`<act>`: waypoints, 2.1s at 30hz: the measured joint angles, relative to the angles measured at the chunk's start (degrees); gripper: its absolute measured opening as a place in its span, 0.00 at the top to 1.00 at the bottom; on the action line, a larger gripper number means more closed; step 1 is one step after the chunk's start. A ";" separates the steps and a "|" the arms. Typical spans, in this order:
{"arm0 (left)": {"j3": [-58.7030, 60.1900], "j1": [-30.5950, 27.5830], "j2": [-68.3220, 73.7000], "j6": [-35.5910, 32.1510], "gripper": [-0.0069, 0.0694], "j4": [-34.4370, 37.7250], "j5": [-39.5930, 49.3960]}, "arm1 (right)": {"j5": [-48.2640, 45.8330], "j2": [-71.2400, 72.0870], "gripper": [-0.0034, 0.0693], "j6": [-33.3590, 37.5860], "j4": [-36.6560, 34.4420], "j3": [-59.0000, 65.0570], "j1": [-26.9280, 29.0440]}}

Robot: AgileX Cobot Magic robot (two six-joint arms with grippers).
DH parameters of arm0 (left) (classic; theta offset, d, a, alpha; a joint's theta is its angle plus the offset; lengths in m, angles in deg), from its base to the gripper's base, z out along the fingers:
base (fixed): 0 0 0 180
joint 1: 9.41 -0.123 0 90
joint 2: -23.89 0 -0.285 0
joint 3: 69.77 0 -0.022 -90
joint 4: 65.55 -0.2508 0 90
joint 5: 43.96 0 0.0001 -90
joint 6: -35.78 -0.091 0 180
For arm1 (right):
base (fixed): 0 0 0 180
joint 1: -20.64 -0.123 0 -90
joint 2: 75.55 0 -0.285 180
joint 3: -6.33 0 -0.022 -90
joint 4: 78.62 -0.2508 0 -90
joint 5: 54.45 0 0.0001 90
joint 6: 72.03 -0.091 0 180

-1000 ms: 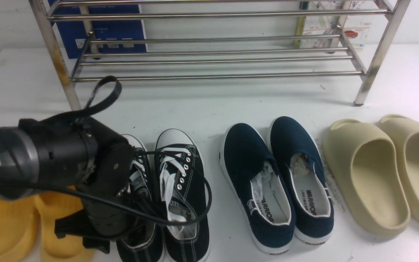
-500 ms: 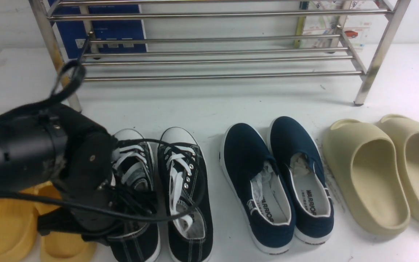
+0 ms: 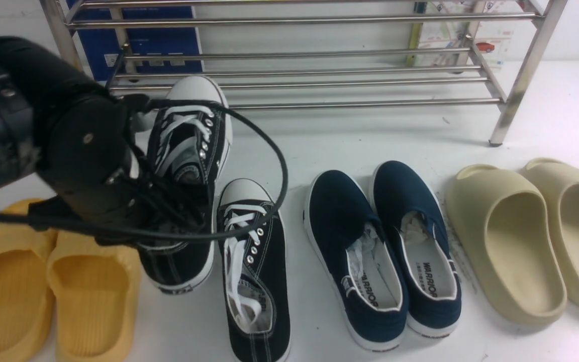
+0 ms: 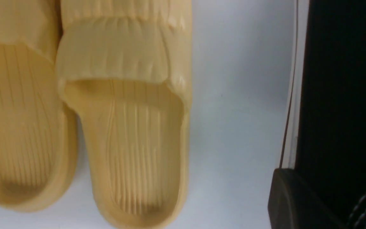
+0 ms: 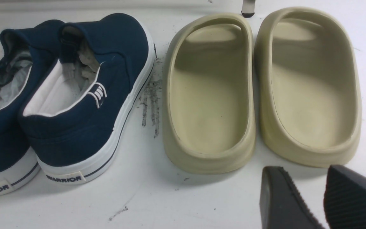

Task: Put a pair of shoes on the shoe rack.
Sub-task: Use the left arm to put a shoe into the shoe rack

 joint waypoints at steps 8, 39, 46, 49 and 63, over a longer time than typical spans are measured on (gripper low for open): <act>-14.73 -5.68 16.90 -3.73 0.92 -1.83 -1.92 | 0.00 0.00 0.61 0.00 0.00 0.00 0.00; -58.91 -15.34 48.46 -14.50 0.92 3.35 -3.40 | 0.00 0.00 0.61 0.00 0.00 0.00 0.00; -58.91 -15.34 48.46 -14.35 0.89 4.03 -3.58 | 0.00 0.00 0.61 0.00 0.00 0.00 0.00; -58.91 -15.34 48.46 -14.35 0.85 4.39 -3.64 | 0.00 0.00 0.61 0.00 0.00 0.00 0.00; -59.95 -15.27 46.21 -14.60 0.53 7.15 0.53 | 0.00 0.00 0.61 0.00 0.00 0.00 0.00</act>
